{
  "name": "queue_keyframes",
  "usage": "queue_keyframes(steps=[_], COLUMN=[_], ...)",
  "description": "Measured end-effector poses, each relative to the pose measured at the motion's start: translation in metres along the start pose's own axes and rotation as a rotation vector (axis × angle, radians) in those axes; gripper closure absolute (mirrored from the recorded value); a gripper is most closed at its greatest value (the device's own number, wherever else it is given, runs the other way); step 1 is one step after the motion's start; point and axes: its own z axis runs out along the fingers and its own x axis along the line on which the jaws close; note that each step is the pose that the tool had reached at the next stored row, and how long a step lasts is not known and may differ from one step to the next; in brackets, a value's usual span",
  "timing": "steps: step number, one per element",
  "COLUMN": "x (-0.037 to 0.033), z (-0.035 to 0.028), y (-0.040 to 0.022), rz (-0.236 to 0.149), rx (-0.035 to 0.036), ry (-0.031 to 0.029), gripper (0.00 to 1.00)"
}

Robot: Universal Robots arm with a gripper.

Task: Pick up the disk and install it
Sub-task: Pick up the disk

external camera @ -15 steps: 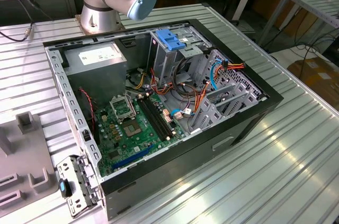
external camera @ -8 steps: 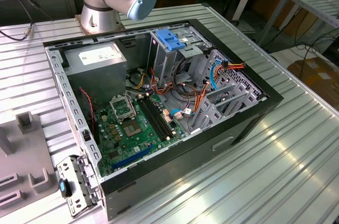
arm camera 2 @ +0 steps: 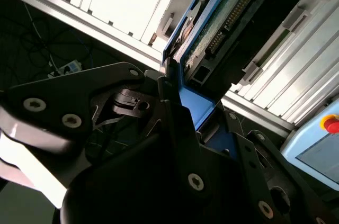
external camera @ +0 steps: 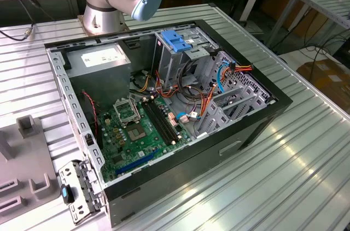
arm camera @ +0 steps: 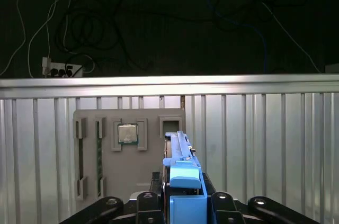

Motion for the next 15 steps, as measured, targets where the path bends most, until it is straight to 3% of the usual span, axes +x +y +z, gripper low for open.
queue_keyframes(steps=[15], x=[-0.0002], z=[-0.0099], y=[-0.0001], rz=[0.000], rx=[0.0000], ry=[0.0000], gripper=[0.63])
